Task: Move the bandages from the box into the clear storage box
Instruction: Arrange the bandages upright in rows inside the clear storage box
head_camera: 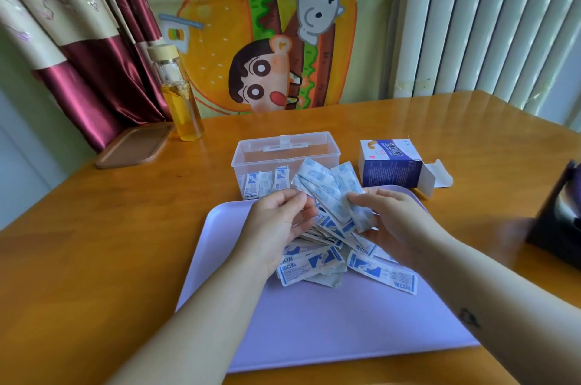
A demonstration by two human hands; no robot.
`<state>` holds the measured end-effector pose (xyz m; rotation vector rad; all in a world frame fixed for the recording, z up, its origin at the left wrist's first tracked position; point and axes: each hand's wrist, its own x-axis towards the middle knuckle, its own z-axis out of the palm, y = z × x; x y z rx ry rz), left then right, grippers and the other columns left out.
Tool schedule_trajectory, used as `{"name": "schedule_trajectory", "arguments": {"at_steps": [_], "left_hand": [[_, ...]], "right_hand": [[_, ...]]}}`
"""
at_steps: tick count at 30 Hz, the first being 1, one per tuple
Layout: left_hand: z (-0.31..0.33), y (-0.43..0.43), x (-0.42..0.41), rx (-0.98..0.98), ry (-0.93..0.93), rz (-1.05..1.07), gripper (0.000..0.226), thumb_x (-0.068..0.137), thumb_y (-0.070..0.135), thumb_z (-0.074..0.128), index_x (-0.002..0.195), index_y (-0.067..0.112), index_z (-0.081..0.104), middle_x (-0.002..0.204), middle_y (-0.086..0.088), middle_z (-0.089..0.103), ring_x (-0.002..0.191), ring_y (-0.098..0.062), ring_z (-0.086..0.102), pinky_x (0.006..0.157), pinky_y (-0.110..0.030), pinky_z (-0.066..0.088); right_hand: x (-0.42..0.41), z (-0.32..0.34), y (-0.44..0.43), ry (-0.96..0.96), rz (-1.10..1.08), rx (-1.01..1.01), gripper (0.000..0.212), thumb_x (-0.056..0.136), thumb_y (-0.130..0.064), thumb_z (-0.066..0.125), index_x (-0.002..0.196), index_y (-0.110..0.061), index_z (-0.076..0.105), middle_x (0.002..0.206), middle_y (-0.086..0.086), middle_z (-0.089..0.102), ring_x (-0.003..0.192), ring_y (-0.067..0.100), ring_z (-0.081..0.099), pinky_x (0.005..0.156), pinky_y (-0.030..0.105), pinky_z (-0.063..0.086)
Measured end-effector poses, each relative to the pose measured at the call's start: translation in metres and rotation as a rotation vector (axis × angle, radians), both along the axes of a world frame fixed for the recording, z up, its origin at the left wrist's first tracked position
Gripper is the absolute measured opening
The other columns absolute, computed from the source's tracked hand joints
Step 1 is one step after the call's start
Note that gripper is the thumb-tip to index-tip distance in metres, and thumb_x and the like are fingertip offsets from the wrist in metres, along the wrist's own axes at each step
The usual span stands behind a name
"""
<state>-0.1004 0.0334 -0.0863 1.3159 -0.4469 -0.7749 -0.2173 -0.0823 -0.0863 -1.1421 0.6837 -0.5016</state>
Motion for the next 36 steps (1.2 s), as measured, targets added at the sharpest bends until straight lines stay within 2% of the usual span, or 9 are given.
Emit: {"name": "schedule_trajectory", "arguments": {"at_steps": [4, 8, 11, 13, 17, 21, 24, 29, 36], "left_hand": [[-0.002, 0.009, 0.01, 0.077, -0.096, 0.019, 0.017, 0.095, 0.004, 0.05, 0.101, 0.007, 0.065, 0.078, -0.002, 0.065, 0.072, -0.012, 0.065, 0.071, -0.024, 0.058], [-0.003, 0.014, 0.014, 0.095, -0.104, 0.055, 0.017, 0.095, 0.006, 0.051, 0.106, 0.008, 0.063, 0.08, -0.003, 0.063, 0.071, -0.012, 0.063, 0.067, -0.023, 0.057], [-0.001, 0.014, 0.01, 0.092, -0.066, 0.002, 0.015, 0.096, 0.007, 0.05, 0.101, 0.007, 0.064, 0.082, -0.004, 0.061, 0.073, -0.014, 0.061, 0.07, -0.026, 0.056], [0.0, 0.013, 0.003, 0.098, -0.021, -0.073, 0.013, 0.096, 0.011, 0.051, 0.096, 0.008, 0.064, 0.087, -0.005, 0.062, 0.077, -0.016, 0.062, 0.074, -0.028, 0.055], [-0.002, 0.008, -0.005, 0.074, 0.038, -0.136, 0.016, 0.095, 0.017, 0.054, 0.101, 0.006, 0.065, 0.103, -0.011, 0.066, 0.089, -0.02, 0.065, 0.08, -0.03, 0.055], [-0.001, 0.003, -0.009, -0.054, 0.142, -0.153, 0.026, 0.097, 0.021, 0.049, 0.111, 0.004, 0.063, 0.107, -0.013, 0.069, 0.096, -0.023, 0.065, 0.088, -0.036, 0.052], [-0.002, 0.0, -0.012, -0.091, 0.121, -0.131, 0.03, 0.099, 0.016, 0.043, 0.12, 0.001, 0.058, 0.115, -0.016, 0.067, 0.105, -0.027, 0.065, 0.091, -0.038, 0.053], [-0.001, 0.005, -0.009, -0.08, 0.02, -0.09, 0.027, 0.097, 0.016, 0.049, 0.12, 0.007, 0.058, 0.108, -0.012, 0.071, 0.096, -0.027, 0.069, 0.081, -0.041, 0.057], [0.001, 0.013, -0.004, -0.127, 0.071, -0.206, 0.025, 0.099, 0.014, 0.041, 0.118, 0.008, 0.057, 0.113, -0.012, 0.069, 0.102, -0.025, 0.067, 0.083, -0.036, 0.057]], "right_hand": [[-0.001, -0.003, -0.002, 0.087, -0.033, -0.063, 0.033, 0.085, -0.012, 0.065, 0.11, 0.009, 0.059, 0.102, 0.018, 0.07, 0.092, 0.032, 0.064, 0.085, 0.047, 0.05], [-0.003, -0.005, -0.002, 0.128, -0.077, -0.093, 0.035, 0.084, -0.018, 0.067, 0.113, 0.001, 0.063, 0.12, 0.026, 0.059, 0.109, 0.046, 0.053, 0.079, 0.046, 0.043], [-0.004, -0.004, 0.002, 0.09, -0.013, -0.007, 0.047, 0.082, -0.021, 0.068, 0.121, 0.002, 0.057, 0.11, 0.029, 0.059, 0.09, 0.035, 0.052, 0.07, 0.033, 0.038], [-0.003, -0.005, 0.004, 0.054, 0.029, 0.061, 0.043, 0.086, -0.017, 0.064, 0.123, 0.004, 0.055, 0.108, 0.02, 0.066, 0.094, 0.032, 0.062, 0.072, 0.031, 0.039], [-0.003, -0.005, 0.008, -0.01, 0.066, 0.098, 0.028, 0.089, -0.011, 0.06, 0.112, 0.004, 0.058, 0.107, 0.021, 0.068, 0.095, 0.032, 0.063, 0.078, 0.037, 0.043], [-0.003, -0.004, 0.015, -0.02, 0.095, 0.024, 0.006, 0.088, -0.01, 0.06, 0.085, -0.005, 0.059, 0.087, 0.016, 0.068, 0.075, 0.023, 0.062, 0.069, 0.031, 0.048], [-0.004, -0.004, 0.02, -0.002, 0.117, -0.034, 0.012, 0.088, -0.013, 0.061, 0.076, -0.009, 0.06, 0.079, 0.012, 0.068, 0.064, 0.018, 0.062, 0.063, 0.028, 0.048], [-0.005, -0.002, 0.019, 0.039, 0.094, -0.072, 0.02, 0.086, -0.018, 0.064, 0.069, -0.012, 0.056, 0.092, 0.016, 0.072, 0.079, 0.025, 0.066, 0.07, 0.032, 0.05], [-0.008, 0.001, 0.018, 0.068, 0.056, -0.042, 0.017, 0.088, -0.019, 0.063, 0.074, -0.011, 0.057, 0.083, 0.007, 0.073, 0.069, 0.014, 0.067, 0.055, 0.022, 0.048]]}}
